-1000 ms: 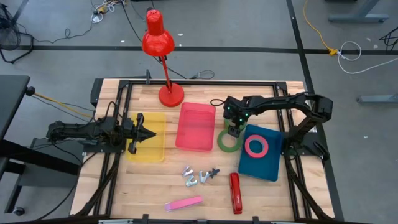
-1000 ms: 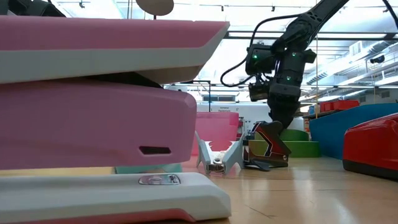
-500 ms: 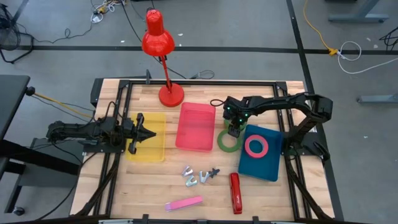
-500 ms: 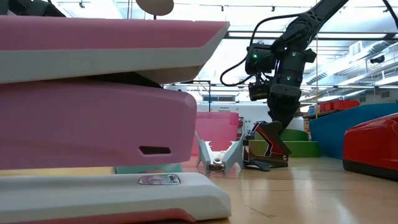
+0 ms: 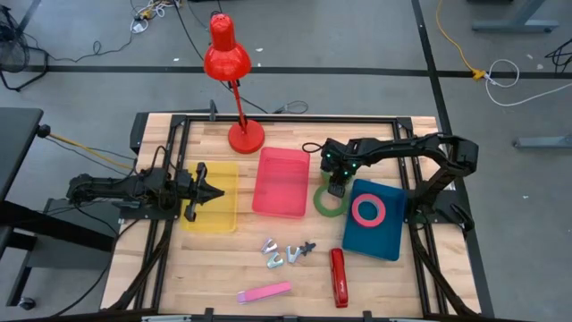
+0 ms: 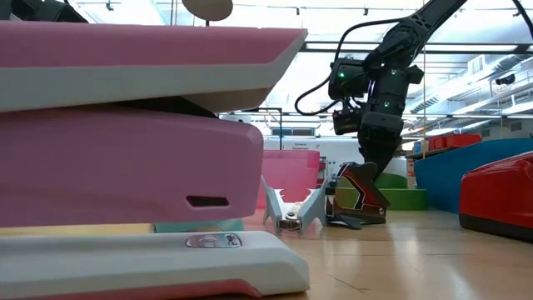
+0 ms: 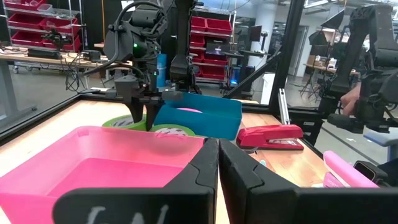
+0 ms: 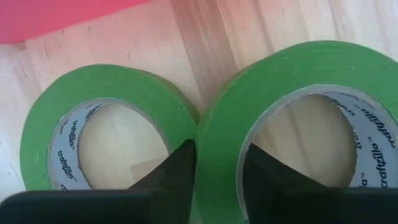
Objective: Pick and place Stapler, Stapler remover, tape
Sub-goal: Put the top green tape into the blue bin
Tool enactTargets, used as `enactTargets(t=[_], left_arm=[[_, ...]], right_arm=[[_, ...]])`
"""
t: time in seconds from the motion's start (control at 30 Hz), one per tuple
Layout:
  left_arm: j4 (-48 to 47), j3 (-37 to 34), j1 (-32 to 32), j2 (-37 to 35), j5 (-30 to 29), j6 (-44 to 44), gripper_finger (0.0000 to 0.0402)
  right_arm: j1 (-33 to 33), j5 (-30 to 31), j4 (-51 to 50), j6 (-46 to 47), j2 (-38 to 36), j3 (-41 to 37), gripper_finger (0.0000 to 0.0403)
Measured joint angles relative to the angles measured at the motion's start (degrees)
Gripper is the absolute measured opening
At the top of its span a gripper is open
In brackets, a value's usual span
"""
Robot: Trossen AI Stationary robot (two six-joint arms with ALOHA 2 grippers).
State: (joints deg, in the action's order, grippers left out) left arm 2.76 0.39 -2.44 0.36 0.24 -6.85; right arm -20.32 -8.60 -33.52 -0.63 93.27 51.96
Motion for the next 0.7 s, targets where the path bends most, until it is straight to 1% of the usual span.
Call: enactTargets(t=[0.1, 0.57, 0.7], left_arm=[[0.0, 0.0, 0.0, 0.0, 0.0, 0.0, 0.0018], [0.0, 0.0, 0.0, 0.0, 0.0, 0.0, 0.0018], [0.0, 0.0, 0.0, 0.0, 0.0, 0.0, 0.0018]], right_arm=[[0.0, 0.0, 0.0, 0.0, 0.0, 0.0, 0.0098], [0.0, 0.0, -0.3, -0.1, -0.1, 0.0, 0.0091], [0.0, 0.7, -1.4, -0.3, -1.1, 0.0, 0.009]])
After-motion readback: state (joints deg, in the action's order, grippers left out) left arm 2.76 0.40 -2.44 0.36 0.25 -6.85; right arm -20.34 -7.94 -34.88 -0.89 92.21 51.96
